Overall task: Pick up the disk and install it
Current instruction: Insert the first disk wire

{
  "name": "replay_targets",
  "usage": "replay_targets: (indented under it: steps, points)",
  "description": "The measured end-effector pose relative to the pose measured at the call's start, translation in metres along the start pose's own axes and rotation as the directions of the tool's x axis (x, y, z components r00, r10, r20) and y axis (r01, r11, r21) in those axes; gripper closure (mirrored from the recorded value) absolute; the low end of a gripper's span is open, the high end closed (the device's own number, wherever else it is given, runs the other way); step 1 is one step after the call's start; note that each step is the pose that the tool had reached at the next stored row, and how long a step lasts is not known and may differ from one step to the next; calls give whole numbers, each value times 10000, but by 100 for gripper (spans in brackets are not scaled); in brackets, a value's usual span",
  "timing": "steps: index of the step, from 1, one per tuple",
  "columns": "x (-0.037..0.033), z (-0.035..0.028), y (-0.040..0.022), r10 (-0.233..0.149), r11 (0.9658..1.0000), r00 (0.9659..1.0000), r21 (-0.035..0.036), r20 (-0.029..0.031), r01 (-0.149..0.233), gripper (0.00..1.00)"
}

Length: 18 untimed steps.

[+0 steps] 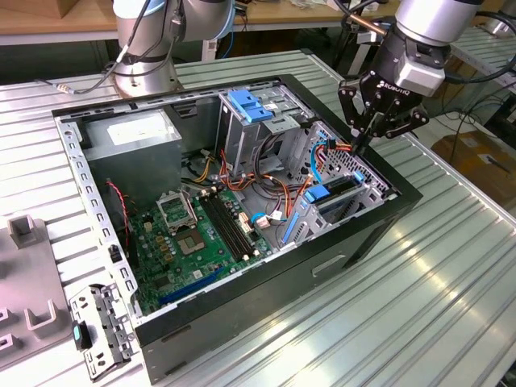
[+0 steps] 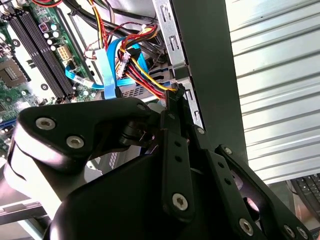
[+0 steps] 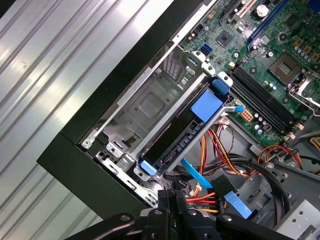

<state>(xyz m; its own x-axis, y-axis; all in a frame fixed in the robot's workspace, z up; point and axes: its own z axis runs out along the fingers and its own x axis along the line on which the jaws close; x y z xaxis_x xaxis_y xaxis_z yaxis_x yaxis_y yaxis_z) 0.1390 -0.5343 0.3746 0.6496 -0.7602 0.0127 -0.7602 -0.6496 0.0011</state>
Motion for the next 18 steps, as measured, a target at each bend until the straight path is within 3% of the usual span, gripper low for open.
replay_targets:
  steps: [18]
  points:
    - [0,0,0,97,10000,10000,-1,0,-97,84]
